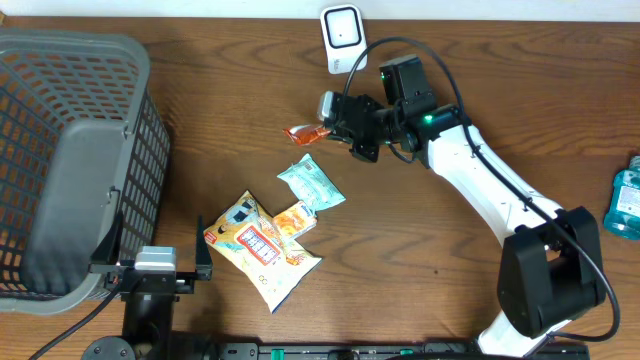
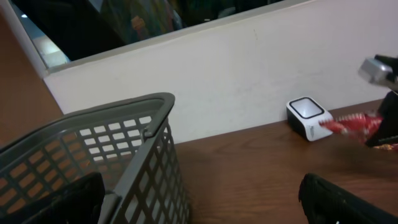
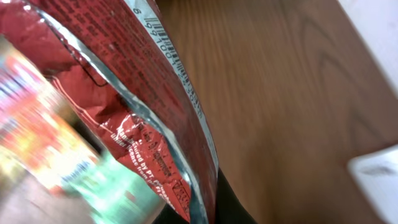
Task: Scan the item barcode
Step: 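Hold the red bar in front of the white scanner, rotating it, then carry the red bar to the right table edge and release it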
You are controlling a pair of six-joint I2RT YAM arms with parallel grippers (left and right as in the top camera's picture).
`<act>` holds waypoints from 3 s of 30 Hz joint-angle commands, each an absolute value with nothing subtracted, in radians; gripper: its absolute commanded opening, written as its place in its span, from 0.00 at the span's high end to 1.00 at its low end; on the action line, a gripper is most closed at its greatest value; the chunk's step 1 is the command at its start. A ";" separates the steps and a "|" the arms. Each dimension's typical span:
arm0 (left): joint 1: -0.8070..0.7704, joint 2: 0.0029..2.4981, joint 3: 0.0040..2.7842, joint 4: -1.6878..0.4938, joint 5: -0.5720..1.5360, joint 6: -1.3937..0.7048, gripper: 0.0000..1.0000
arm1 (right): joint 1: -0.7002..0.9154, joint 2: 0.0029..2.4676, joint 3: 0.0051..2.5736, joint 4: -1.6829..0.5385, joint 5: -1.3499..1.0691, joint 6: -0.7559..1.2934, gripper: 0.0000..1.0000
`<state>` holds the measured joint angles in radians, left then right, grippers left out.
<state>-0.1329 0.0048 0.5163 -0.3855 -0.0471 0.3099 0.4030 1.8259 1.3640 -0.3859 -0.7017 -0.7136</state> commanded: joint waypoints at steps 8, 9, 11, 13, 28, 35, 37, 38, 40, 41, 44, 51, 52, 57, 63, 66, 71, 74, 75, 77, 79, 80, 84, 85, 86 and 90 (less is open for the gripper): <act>-0.137 0.004 0.522 -0.380 -0.038 0.294 0.00 | 0.326 1.983 1.373 0.215 -0.847 0.392 0.99; -0.137 0.004 0.522 -0.380 -0.038 0.294 0.00 | 0.304 2.023 1.374 0.320 -0.862 0.481 0.99; -0.137 0.004 0.522 -0.380 -0.038 0.294 0.00 | 0.270 2.103 1.387 0.508 -0.910 0.622 0.99; -0.137 0.004 0.522 -0.380 -0.038 0.294 0.00 | 0.249 2.183 1.426 0.628 -0.937 0.743 0.99; -0.137 0.004 0.522 -0.380 -0.038 0.294 0.00 | 0.216 2.663 2.051 0.459 -0.918 0.976 0.99; -0.137 0.004 0.522 -0.380 -0.038 0.294 0.00 | 0.213 2.665 2.051 0.391 -0.907 0.971 0.99; -0.137 0.004 0.522 -0.381 -0.038 0.294 0.00 | 0.213 2.665 2.051 0.337 -0.907 0.945 0.99; -0.137 0.004 0.522 -0.380 -0.038 0.294 0.00 | 0.213 2.665 2.051 0.318 -0.908 0.929 0.99; -0.137 0.004 0.522 -0.381 -0.038 0.294 0.00 | 0.211 2.665 2.051 0.288 -0.914 0.908 0.99; -0.137 0.004 0.522 -0.381 -0.038 0.294 0.00 | 0.209 2.665 2.051 0.286 -0.939 0.890 0.99; -0.137 0.004 0.522 -0.381 -0.038 0.294 0.00 | 0.204 2.661 2.051 0.235 -0.973 0.782 0.99; -0.137 0.004 0.522 -0.381 -0.038 0.294 0.00 | 0.197 2.535 2.051 -0.354 -0.936 0.259 0.98; -0.137 0.004 0.522 -0.381 -0.038 0.294 0.00 | 0.190 2.479 2.051 -0.552 -0.816 0.136 0.98; -0.137 0.004 0.522 -0.381 -0.038 0.294 0.00 | 0.172 2.364 2.051 -0.996 -0.007 0.047 0.99; -0.137 0.004 0.522 -0.381 -0.038 0.294 0.00 | 0.078 2.364 1.969 -1.099 0.658 0.152 0.99; -0.137 0.004 0.522 -0.392 -0.038 0.294 0.00 | -0.034 2.368 1.873 -1.031 0.702 0.199 0.99; -0.137 0.004 0.522 -0.397 -0.038 0.294 0.00 | -0.225 2.370 1.752 -0.891 0.697 0.307 0.99; -0.137 0.004 0.522 -0.397 -0.038 0.294 0.00 | -0.332 2.370 1.724 -0.852 0.697 0.277 0.96; -0.137 0.004 0.522 -0.397 -0.038 0.294 0.00 | -0.355 2.370 1.724 -0.852 0.697 0.263 0.94; -0.137 0.004 0.522 -0.397 -0.038 0.294 0.00 | -0.398 2.369 1.729 -0.854 0.698 0.242 0.85; -0.137 0.004 0.522 -0.397 -0.038 0.294 0.00 | -0.449 2.369 1.750 -0.890 0.695 0.232 0.55; -0.137 0.004 0.522 -0.397 -0.038 0.294 0.00 | -0.467 2.369 1.774 -0.927 0.669 0.231 0.01; -0.137 0.004 0.522 -0.396 -0.038 0.294 0.00 | -0.484 2.361 1.893 -1.077 0.463 0.231 0.01; -0.137 0.004 0.522 -0.396 -0.038 0.294 0.00 | -0.482 2.358 1.921 -1.101 0.402 0.231 0.01; -0.137 0.004 0.522 -0.396 -0.038 0.294 0.00 | -0.477 2.350 1.962 -1.137 0.290 0.231 0.01; -0.137 0.004 0.522 -0.396 -0.038 0.294 0.00 | -0.429 2.276 2.043 -1.177 -0.237 0.223 0.01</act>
<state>-0.1329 0.0063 0.5163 -0.3969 -0.0433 0.3099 -0.4847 2.3497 1.9945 -1.1740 0.2302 0.2295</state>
